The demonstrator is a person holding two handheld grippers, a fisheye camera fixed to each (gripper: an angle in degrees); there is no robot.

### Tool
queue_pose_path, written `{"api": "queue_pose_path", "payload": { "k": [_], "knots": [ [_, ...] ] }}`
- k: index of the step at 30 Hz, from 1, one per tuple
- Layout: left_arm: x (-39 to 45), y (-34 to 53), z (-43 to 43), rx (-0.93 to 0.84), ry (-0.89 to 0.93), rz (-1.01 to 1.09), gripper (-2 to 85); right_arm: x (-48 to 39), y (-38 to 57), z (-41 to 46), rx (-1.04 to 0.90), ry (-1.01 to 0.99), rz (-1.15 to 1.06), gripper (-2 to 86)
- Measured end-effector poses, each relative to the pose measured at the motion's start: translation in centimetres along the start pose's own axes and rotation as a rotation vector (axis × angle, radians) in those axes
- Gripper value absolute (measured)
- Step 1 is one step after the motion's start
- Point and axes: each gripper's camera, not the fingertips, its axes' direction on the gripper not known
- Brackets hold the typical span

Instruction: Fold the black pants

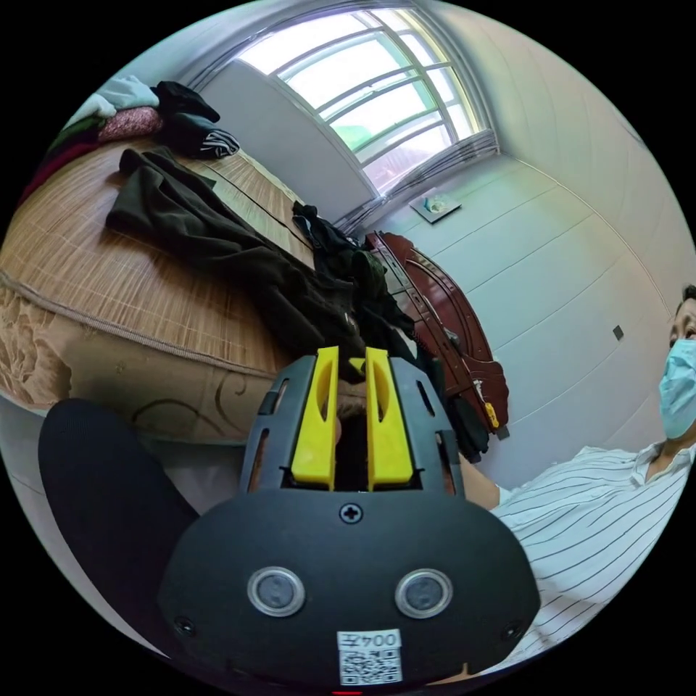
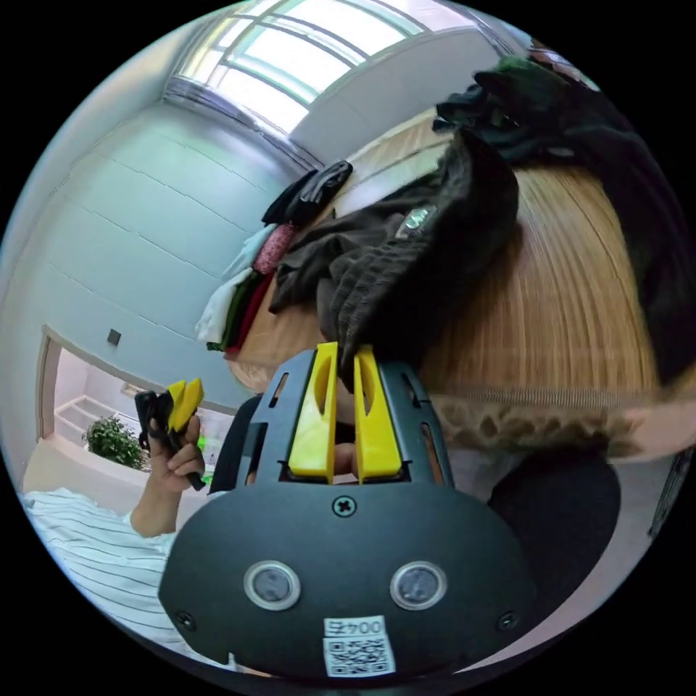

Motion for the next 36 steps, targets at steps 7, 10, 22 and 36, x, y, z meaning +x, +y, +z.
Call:
{"api": "queue_pose_path", "payload": {
  "k": [7,10,22,36],
  "knots": [
    [0.3,3.5,3.2,-0.065,-0.119,0.092,5.7,0.7,3.9,-1.4,0.124,0.104,0.067,2.6],
    [0.7,4.2,5.7,-0.096,-0.219,0.18,5.3,-1.3,2.2,-1.5,0.098,0.444,-0.059,0.1],
    [2.5,3.4,30.3,-0.423,-0.716,0.655,4.7,1.1,-3.9,10.1,-0.264,0.797,-0.197,-0.7],
    [-1.2,7.9,41.0,-0.662,-0.847,0.725,0.2,1.3,-2.5,10.2,-0.247,0.775,-0.225,-0.6]
  ]
}}
